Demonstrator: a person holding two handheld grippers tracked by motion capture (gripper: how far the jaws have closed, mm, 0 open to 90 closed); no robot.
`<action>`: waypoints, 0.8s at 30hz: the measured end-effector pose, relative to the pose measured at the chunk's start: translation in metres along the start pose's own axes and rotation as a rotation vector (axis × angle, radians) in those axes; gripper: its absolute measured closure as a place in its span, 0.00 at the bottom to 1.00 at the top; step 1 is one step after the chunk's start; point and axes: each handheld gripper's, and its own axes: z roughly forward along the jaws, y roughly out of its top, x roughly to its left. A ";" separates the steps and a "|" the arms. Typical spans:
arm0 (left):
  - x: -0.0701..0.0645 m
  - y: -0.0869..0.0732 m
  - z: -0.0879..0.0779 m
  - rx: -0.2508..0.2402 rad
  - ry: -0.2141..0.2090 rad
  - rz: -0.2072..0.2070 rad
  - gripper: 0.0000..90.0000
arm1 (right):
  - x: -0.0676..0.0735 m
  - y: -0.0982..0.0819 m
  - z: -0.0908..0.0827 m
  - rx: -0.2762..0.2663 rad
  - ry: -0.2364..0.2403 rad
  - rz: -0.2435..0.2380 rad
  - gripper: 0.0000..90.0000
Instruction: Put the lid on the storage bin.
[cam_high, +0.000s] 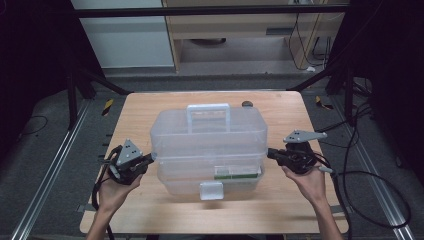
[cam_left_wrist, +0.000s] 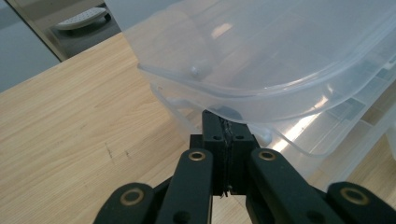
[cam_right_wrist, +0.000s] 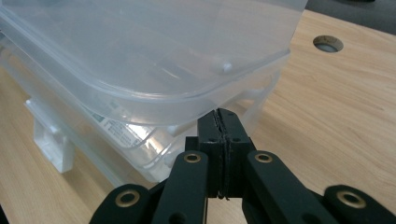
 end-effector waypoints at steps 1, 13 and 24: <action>0.000 0.000 0.000 0.002 0.000 -0.001 0.99 | 0.000 -0.001 0.000 0.003 -0.001 -0.002 0.99; -0.006 -0.006 0.005 0.047 -0.003 0.011 0.99 | 0.002 -0.006 0.003 0.046 -0.016 -0.020 0.98; -0.010 -0.013 0.009 0.093 0.009 0.034 0.99 | 0.004 -0.014 0.006 0.080 -0.013 -0.026 0.98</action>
